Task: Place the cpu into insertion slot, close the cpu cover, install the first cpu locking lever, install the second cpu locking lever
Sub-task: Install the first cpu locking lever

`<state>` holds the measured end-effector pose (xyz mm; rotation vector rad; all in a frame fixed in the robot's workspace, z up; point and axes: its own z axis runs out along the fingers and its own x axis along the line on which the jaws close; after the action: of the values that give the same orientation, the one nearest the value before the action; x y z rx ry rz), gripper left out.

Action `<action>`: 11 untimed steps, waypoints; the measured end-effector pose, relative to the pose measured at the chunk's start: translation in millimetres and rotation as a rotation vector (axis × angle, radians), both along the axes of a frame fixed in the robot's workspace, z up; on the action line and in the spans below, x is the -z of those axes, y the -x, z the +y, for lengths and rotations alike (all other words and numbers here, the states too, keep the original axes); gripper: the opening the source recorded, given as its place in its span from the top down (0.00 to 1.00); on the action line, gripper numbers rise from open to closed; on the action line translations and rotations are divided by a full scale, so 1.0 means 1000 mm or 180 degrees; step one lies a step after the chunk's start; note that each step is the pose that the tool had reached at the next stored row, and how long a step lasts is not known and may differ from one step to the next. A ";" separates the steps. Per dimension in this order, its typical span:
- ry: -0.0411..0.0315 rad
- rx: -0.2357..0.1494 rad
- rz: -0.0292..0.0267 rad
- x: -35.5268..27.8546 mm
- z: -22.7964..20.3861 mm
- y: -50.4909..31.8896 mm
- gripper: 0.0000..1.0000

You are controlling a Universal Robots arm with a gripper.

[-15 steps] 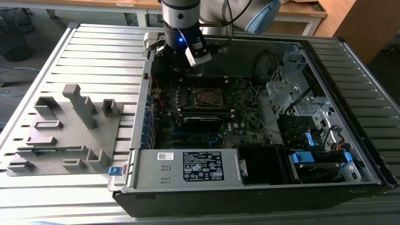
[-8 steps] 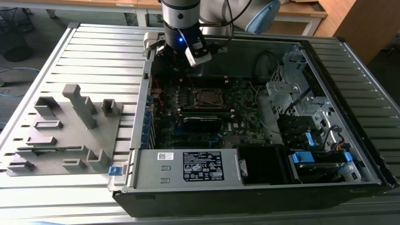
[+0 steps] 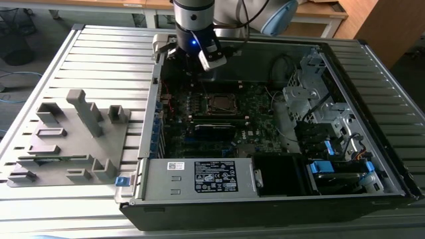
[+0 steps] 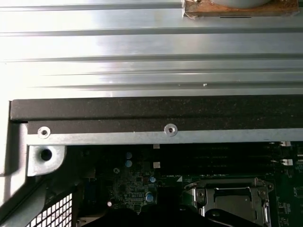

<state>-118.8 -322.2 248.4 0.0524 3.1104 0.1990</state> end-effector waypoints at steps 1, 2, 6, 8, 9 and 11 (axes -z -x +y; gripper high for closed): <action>0.0000 0.0000 0.0000 0.0000 0.0000 -0.0012 0.89; 0.0000 0.0000 0.0000 0.0000 0.0000 -0.0024 0.89; 0.0000 0.0000 0.0000 0.0000 0.0000 -0.0087 0.89; 0.0000 0.0000 0.0000 0.0001 0.0000 -0.0125 0.89; 0.0000 0.0000 0.0000 0.0001 0.0000 -0.0145 0.89; 0.0000 0.0000 0.0000 0.0001 0.0000 -0.0181 0.89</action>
<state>-100.7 -322.2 248.3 0.0525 3.1104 0.1988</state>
